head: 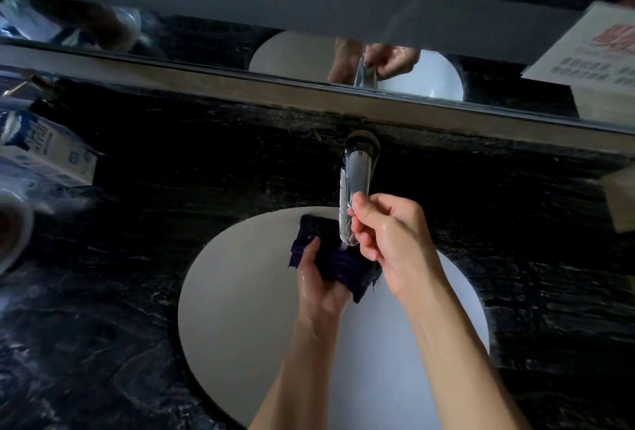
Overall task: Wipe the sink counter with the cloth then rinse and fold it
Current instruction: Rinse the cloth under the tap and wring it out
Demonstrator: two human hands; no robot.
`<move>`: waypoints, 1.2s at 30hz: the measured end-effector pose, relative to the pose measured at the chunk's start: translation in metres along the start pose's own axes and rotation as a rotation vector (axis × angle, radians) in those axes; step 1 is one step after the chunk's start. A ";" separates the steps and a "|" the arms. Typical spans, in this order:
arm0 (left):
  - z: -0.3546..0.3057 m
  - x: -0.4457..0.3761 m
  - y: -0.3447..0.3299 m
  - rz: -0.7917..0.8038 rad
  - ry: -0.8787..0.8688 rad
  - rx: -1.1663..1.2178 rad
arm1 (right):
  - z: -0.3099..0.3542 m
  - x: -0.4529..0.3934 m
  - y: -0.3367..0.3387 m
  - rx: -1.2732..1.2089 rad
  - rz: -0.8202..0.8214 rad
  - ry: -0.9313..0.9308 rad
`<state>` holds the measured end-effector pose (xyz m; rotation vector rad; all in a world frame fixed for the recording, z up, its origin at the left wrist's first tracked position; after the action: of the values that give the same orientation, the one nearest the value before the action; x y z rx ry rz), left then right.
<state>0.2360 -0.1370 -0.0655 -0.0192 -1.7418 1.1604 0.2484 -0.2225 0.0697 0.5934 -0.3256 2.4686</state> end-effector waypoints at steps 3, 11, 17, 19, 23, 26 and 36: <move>-0.001 0.003 0.000 -0.007 -0.014 0.013 | -0.014 -0.001 0.003 0.076 -0.019 -0.017; 0.001 0.015 -0.004 0.011 0.036 0.100 | -0.034 0.009 0.047 0.170 -0.379 0.240; -0.006 0.027 0.018 -0.050 0.010 0.088 | -0.153 0.036 0.013 -0.726 -0.104 -0.352; -0.003 0.036 0.026 -0.068 0.006 0.017 | -0.158 0.042 -0.007 -0.883 -0.043 -0.378; -0.025 0.048 0.044 -0.037 -0.128 -0.154 | -0.165 0.045 -0.013 -0.900 -0.155 -0.356; -0.045 0.053 0.053 0.007 -0.198 -0.266 | -0.168 0.050 -0.010 -0.873 -0.237 -0.288; -0.067 0.073 0.039 0.130 -0.372 -0.658 | -0.145 0.058 0.004 -0.514 -0.222 -0.073</move>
<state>0.2296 -0.0342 -0.0380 -0.3361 -2.4216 0.6561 0.1538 -0.1467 -0.0290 0.4667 -0.8424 2.0399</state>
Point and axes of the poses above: each hand's wrist, its own x-axis away from the middle knuckle, its own y-axis out of the back of the hand, z = x × y, the point moved 9 cm from there along -x, towards the middle knuckle
